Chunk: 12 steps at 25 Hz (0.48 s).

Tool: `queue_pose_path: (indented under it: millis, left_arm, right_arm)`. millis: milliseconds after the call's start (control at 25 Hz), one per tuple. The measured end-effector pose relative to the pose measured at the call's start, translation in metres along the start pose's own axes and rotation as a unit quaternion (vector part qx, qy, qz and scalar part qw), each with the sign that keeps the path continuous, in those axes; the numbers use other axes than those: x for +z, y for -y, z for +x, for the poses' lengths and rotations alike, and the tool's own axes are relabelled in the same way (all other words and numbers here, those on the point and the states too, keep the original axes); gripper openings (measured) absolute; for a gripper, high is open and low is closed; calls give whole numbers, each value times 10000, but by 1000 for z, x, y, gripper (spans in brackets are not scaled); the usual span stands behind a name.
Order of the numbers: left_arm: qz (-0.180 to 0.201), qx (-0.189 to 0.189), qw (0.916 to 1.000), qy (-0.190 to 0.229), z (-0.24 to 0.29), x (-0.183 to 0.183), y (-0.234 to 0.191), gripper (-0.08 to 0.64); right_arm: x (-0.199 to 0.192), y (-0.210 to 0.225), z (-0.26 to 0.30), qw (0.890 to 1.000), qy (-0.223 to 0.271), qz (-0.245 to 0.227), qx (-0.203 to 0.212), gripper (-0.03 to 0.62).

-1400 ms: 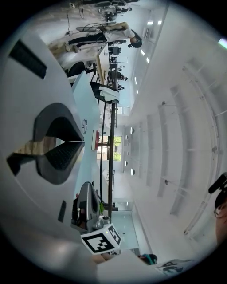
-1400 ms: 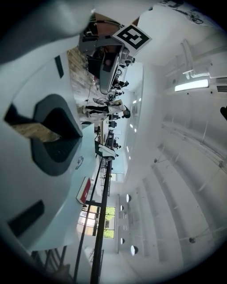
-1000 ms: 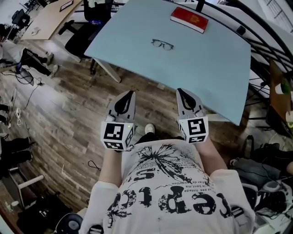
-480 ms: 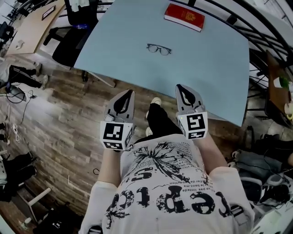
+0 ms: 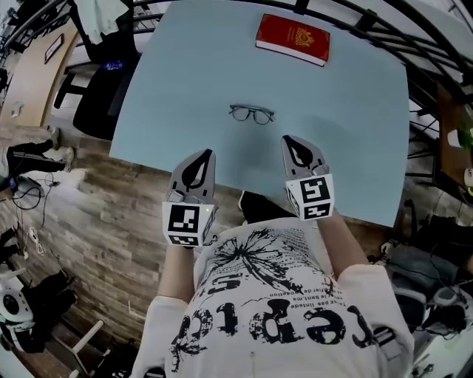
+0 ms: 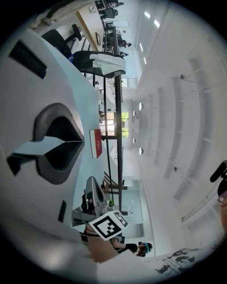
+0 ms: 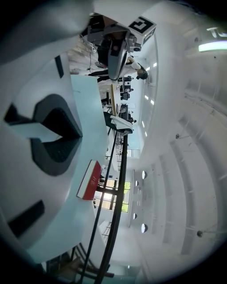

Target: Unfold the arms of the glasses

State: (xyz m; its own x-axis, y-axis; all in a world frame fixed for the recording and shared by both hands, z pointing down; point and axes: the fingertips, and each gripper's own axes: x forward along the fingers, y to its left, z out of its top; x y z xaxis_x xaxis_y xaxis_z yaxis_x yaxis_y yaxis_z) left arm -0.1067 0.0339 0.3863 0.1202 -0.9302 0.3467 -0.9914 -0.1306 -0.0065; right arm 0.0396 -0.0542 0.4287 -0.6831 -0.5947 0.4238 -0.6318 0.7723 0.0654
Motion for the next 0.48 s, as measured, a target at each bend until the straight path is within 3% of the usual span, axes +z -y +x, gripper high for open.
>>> queue_pose_path:
  millis: [200, 480]
  left_arm:
    - [205, -316, 9990, -226, 66, 3, -20, 20]
    - [232, -875, 9951, -402, 122, -6, -31, 18]
  right_arm:
    - [-7, 36, 54, 9988, -446, 183, -25, 11]
    - [-35, 49, 96, 9899, -1376, 285, 166, 11]
